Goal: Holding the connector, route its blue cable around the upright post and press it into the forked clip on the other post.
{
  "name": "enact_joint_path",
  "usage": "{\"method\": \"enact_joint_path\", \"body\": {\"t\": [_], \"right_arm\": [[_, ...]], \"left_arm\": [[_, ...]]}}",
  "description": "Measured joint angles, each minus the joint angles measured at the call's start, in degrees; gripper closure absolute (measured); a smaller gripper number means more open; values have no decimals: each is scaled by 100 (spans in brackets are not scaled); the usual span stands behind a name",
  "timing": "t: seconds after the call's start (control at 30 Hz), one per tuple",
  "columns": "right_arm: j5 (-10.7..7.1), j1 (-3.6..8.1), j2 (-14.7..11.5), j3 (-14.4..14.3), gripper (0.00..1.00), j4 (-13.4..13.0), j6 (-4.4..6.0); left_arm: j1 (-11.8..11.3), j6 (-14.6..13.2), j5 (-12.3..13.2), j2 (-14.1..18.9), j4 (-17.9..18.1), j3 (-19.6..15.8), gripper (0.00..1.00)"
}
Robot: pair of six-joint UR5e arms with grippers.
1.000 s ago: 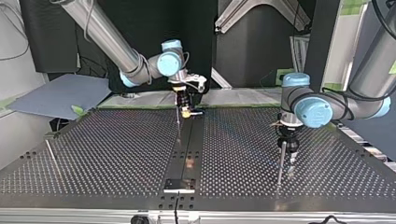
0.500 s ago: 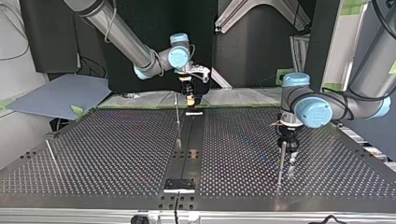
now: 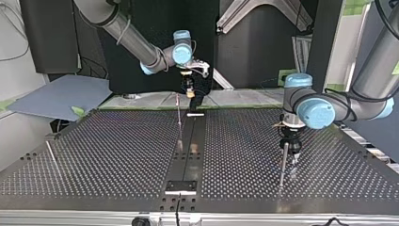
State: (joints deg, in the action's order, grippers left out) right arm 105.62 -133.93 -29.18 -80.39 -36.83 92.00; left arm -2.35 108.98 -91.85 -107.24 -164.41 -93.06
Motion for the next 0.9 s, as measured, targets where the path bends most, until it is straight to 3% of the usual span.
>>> {"method": "enact_joint_path", "body": {"t": [0.23,0.9], "right_arm": [[140,122,339,0,100,-173,23],[240,542,1343,-13,100,-472,47]], "left_arm": [[-1,0,3,0,-4,0,0],[-1,0,-7,-1,-5,0,0]]}}
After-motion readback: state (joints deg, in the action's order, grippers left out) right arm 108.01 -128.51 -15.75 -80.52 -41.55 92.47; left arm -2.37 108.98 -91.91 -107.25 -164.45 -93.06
